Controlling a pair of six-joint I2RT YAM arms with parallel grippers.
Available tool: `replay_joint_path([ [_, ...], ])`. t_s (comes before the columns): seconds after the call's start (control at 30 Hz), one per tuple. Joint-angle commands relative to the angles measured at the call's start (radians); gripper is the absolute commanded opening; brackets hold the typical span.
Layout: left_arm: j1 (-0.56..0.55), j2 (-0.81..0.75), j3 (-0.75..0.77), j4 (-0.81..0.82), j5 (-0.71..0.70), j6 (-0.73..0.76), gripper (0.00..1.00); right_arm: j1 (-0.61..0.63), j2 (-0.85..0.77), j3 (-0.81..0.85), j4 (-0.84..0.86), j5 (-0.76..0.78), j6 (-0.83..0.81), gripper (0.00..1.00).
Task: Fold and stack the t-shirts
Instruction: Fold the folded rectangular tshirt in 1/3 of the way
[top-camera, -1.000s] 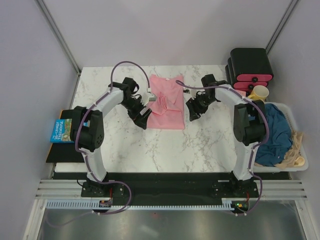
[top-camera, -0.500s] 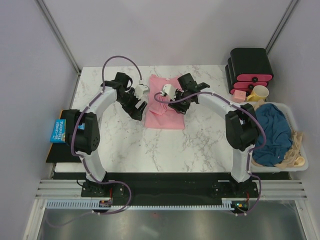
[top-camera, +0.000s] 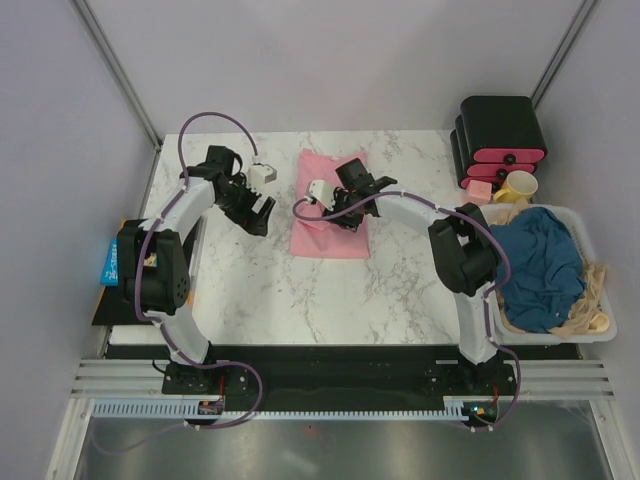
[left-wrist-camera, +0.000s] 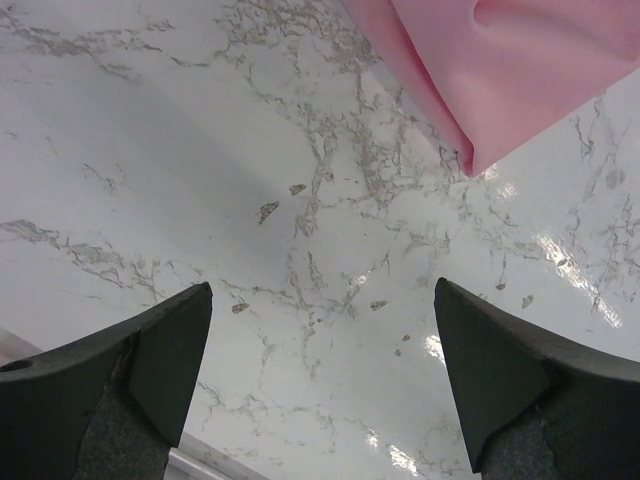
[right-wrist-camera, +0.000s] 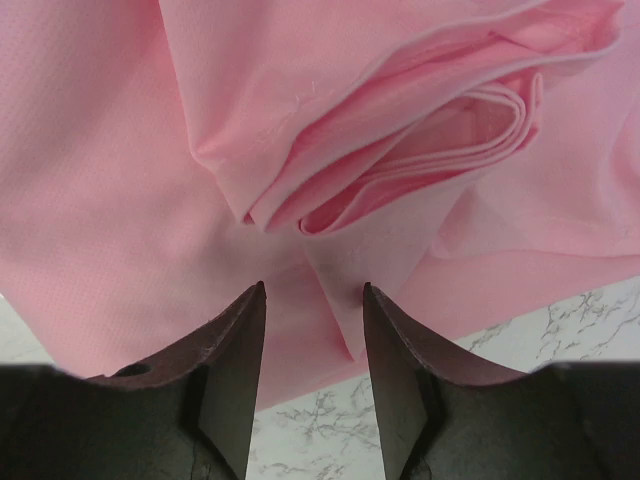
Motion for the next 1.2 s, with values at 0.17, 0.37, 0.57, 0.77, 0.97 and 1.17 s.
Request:
replay_joint_path([
  [0.17, 0.028, -0.046, -0.021, 0.037, -0.005, -0.027, 1.0, 0.05, 0.048, 0.072, 0.084, 0.043, -0.005, 0.43],
  [0.37, 0.037, -0.042, -0.025, 0.04, 0.001, -0.019, 1.0, 0.056, 0.067, 0.076, 0.093, 0.069, -0.01, 0.25],
  [0.57, 0.048, -0.033, -0.024, 0.04, 0.01, -0.016, 1.0, 0.062, 0.044, 0.053, 0.133, 0.167, -0.014, 0.08],
  [0.77, 0.05, -0.033, -0.033, 0.042, 0.027, -0.021, 1.0, 0.061, -0.014, 0.006, 0.192, 0.321, -0.031, 0.02],
  [0.97, 0.05, -0.029, -0.036, 0.045, 0.042, -0.028, 1.0, 0.061, -0.047, -0.055, 0.259, 0.416, -0.076, 0.01],
  [1.17, 0.05, -0.028, -0.036, 0.046, 0.044, -0.027, 1.0, 0.058, -0.034, -0.052, 0.304, 0.474, -0.082, 0.0],
])
